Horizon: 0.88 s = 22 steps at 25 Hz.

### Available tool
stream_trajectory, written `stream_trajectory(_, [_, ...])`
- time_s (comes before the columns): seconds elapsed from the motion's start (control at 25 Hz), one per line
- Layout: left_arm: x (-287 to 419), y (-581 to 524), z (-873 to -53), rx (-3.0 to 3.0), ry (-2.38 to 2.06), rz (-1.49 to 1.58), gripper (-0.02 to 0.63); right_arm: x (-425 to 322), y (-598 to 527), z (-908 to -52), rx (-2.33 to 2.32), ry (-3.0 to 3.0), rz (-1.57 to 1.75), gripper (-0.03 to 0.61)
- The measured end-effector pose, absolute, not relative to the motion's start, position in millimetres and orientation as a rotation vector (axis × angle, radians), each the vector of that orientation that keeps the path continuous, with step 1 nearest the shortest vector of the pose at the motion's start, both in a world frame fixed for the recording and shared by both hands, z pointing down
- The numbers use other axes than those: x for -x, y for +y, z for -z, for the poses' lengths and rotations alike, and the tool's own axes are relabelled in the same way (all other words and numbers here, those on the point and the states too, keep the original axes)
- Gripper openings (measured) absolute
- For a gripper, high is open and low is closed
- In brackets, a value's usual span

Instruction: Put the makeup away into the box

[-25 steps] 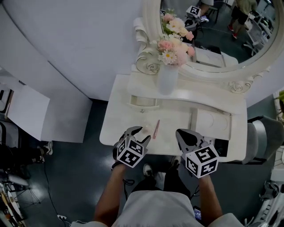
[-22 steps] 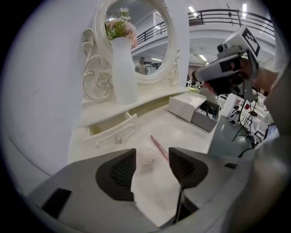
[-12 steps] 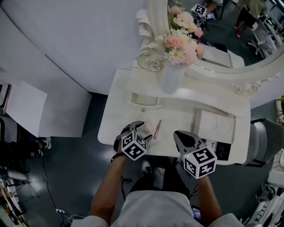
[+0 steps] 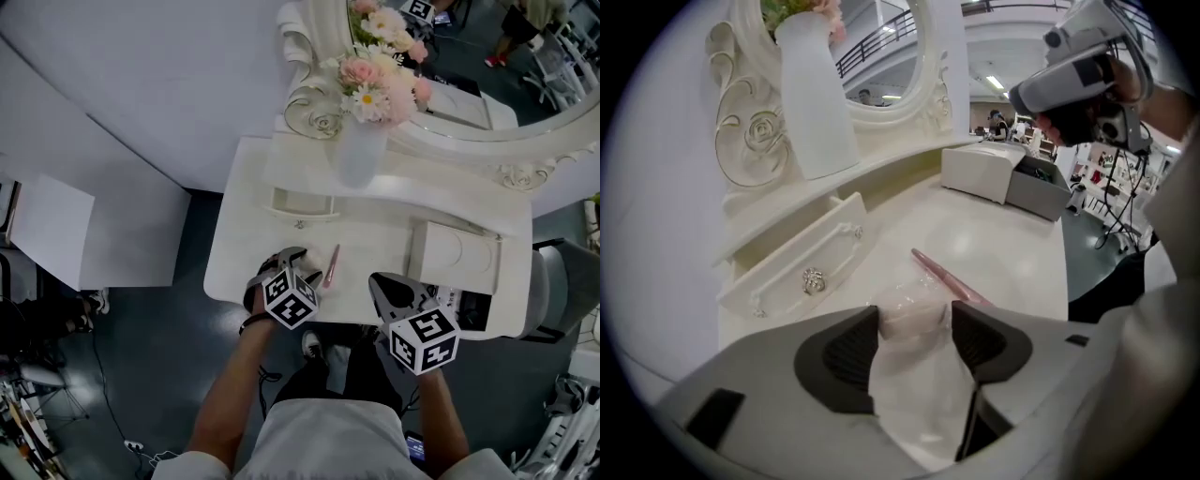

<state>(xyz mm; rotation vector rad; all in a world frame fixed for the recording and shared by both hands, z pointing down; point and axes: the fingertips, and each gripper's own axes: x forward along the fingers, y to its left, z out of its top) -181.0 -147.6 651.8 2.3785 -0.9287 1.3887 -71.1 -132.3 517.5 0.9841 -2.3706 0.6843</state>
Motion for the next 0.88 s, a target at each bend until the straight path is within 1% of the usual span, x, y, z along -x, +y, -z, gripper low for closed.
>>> stream_trajectory(0.16, [182.8, -148.3, -654.8, -2.382, -0.943, -1.408, 0.221, 64.0, -126.6, -516.4, -1.014, -2.361, -0.689, 0.0])
stream_trajectory(0.28, [183.3, -147.0, -653.3, -2.377, -0.943, -1.393, 0.198, 59.0, -123.5, -510.8, -1.035, -2.364, -0.68, 0.0])
stream_trajectory(0.6, [188.3, -128.6, -644.1, -2.376, -0.944, -1.401, 0.187, 44.3, -109.0, -495.1, -1.099, -2.369, -0.65, 0.0])
stream_trajectory(0.88, [189.6, -108.0, -606.2, -2.423, -1.039, -1.308, 0.189, 27.8, -86.2, -483.3, -1.166, -2.372, -0.631, 0.0])
